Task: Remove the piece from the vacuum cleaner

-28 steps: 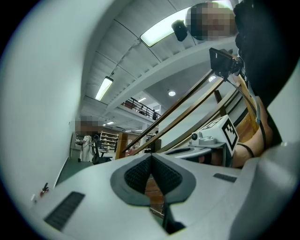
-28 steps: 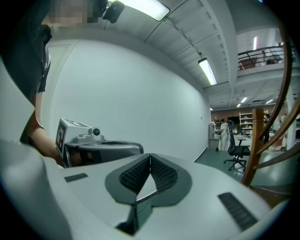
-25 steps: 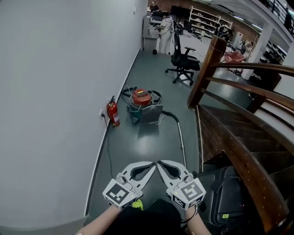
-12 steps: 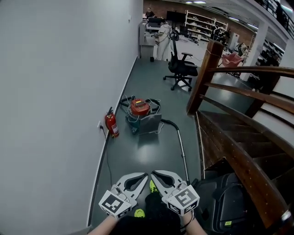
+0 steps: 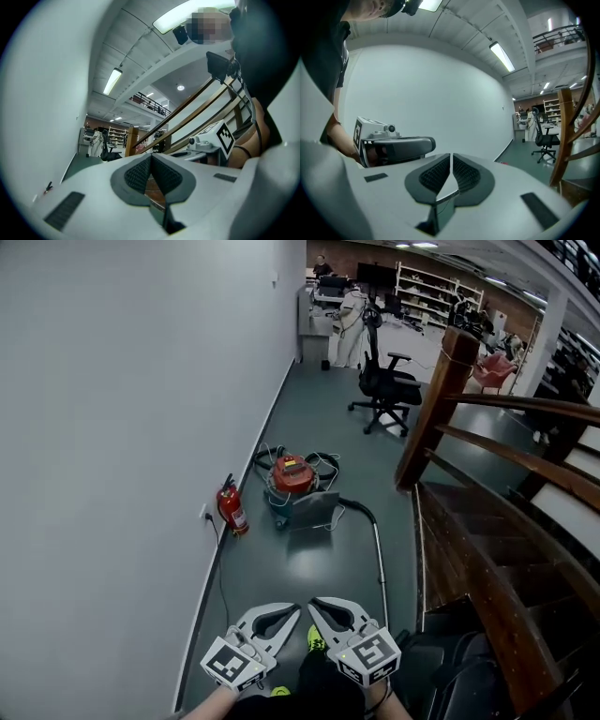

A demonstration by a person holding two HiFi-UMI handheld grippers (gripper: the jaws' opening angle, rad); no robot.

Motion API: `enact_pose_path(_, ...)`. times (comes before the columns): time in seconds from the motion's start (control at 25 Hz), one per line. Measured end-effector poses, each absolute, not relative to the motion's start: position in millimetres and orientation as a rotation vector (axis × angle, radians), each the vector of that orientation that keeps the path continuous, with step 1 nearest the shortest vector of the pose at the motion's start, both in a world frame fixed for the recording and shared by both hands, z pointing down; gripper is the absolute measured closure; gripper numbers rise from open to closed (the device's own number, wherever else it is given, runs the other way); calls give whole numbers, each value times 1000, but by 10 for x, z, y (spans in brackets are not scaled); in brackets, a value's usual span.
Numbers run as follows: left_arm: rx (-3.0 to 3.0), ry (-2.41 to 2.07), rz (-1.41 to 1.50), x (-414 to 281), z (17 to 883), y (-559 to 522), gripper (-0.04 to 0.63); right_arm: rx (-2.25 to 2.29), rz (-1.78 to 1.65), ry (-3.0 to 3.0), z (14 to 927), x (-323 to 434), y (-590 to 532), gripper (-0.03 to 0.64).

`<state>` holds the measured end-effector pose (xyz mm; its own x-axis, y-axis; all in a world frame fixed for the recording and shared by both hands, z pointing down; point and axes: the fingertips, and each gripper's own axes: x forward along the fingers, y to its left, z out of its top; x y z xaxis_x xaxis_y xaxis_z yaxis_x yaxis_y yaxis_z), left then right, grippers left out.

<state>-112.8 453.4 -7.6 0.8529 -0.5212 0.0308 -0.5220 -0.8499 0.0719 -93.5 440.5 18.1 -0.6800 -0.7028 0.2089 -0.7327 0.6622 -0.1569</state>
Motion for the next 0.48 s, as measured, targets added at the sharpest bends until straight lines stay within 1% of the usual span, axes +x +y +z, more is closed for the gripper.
enact_pose_path(0.16,2936,-823,10,-894,-48,4132,588,1175,372,-2744,212,-759,3995,604)
enact_pose_path(0.32,2930,-816,65,-702,31,3777,588,1155,385,-2737,245,-591,3606,604)
enact_pose_path(0.48,2909,-838,35,-565,19,3427,589,1141,404,-2723,279,-461,3255,604)
